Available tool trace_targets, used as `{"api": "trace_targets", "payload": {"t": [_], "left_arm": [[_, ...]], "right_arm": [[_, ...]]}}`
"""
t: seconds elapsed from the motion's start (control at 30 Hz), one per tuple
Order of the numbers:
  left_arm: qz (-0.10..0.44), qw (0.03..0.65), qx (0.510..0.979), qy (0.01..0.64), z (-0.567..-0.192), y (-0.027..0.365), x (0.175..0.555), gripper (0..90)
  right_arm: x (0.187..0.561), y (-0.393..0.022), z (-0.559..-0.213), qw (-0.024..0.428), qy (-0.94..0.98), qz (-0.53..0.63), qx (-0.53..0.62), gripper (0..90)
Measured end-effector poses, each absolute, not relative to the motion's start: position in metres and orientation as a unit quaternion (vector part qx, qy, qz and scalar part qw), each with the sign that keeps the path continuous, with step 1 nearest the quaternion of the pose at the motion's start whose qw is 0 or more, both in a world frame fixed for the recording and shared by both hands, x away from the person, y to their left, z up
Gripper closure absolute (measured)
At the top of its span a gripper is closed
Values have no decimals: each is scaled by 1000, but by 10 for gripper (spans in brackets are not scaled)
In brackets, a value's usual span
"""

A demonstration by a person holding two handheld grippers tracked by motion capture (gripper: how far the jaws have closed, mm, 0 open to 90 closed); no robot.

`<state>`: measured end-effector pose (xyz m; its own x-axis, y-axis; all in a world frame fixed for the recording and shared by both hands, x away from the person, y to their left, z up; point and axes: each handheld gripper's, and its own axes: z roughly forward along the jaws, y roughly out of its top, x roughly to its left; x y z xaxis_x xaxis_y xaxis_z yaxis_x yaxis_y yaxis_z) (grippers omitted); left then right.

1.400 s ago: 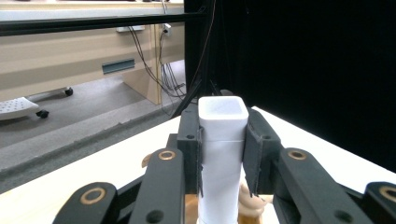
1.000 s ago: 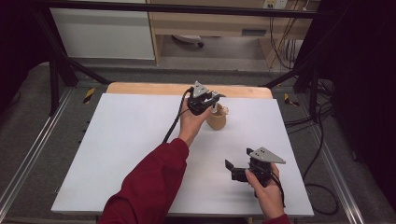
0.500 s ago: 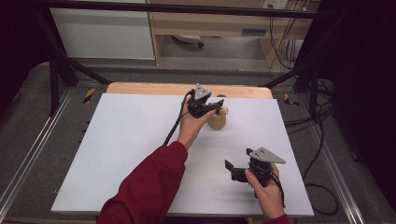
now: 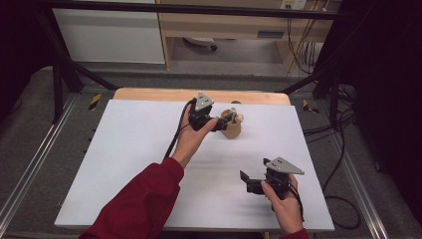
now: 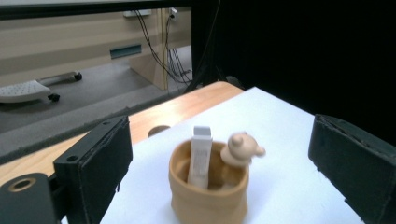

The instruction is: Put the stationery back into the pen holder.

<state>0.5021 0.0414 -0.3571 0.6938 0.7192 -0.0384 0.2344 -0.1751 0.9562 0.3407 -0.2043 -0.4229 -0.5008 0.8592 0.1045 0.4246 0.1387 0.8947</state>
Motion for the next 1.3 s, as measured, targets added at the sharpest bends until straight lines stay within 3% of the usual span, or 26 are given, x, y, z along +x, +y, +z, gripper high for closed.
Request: {"api": "trace_targets", "payload": {"t": [0.5, 1.3], "left_arm": [[206, 569, 725, 330, -355, 86, 459, 41], [230, 560, 682, 410, -384, 234, 391, 41]], "right_arm": [[341, -204, -424, 224, 726, 478, 441, 19], [340, -204, -424, 228, 734, 470, 435, 19]]}}
